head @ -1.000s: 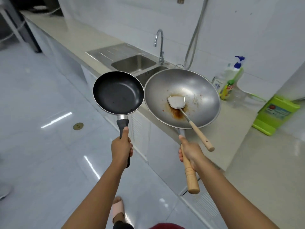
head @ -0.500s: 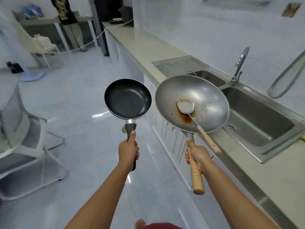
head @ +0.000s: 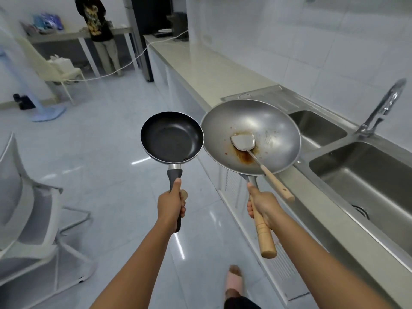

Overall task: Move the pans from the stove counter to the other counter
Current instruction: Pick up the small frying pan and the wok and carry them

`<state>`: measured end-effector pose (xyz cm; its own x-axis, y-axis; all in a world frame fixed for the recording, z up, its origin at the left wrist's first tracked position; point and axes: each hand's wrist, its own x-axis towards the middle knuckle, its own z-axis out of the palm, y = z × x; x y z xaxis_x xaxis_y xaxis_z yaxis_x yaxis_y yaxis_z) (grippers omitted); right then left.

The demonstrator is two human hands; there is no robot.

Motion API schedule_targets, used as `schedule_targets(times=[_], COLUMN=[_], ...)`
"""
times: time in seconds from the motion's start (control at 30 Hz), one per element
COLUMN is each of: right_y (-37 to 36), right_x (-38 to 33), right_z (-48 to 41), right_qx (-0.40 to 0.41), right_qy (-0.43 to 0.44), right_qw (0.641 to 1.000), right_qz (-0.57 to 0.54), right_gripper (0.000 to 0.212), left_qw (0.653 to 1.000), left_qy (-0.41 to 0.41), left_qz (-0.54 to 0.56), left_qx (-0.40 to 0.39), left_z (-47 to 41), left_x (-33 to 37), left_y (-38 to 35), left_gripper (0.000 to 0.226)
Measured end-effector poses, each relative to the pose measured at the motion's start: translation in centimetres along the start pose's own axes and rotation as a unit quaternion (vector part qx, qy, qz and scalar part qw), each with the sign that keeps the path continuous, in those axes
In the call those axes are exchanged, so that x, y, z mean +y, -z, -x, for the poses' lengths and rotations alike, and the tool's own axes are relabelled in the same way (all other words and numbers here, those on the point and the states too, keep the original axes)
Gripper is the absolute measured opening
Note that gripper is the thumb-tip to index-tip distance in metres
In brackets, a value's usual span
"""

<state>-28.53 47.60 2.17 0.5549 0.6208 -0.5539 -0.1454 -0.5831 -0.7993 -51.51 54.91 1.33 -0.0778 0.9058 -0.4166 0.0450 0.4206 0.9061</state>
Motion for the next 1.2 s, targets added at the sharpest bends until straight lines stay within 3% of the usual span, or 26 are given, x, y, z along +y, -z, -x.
schedule_targets(times=[0.67, 0.97, 1.2], right_y=[-13.0, -21.9, -24.3], right_x=[-22.5, -30.0, -34.5], right_z=[-26.9, -36.1, -40.7], right_qx=[-0.04, 0.009, 0.085], right_qy=[0.02, -0.007, -0.033], right_qw=[0.998, 1.0, 0.994], right_qz=[0.033, -0.028, -0.068], right_gripper=[0.05, 0.047, 0.049], left_qw=[0.997, 0.998, 0.99], left_qy=[0.035, 0.015, -0.007], left_qz=[0.021, -0.058, -0.108], left_qx=[0.07, -0.004, -0.094], left_z=[-28.4, -46.0, -57.3], left_x=[14.0, 21.0, 27.1], left_y=[-7.2, -7.0, -11.0], left_gripper=[0.05, 0.052, 0.056])
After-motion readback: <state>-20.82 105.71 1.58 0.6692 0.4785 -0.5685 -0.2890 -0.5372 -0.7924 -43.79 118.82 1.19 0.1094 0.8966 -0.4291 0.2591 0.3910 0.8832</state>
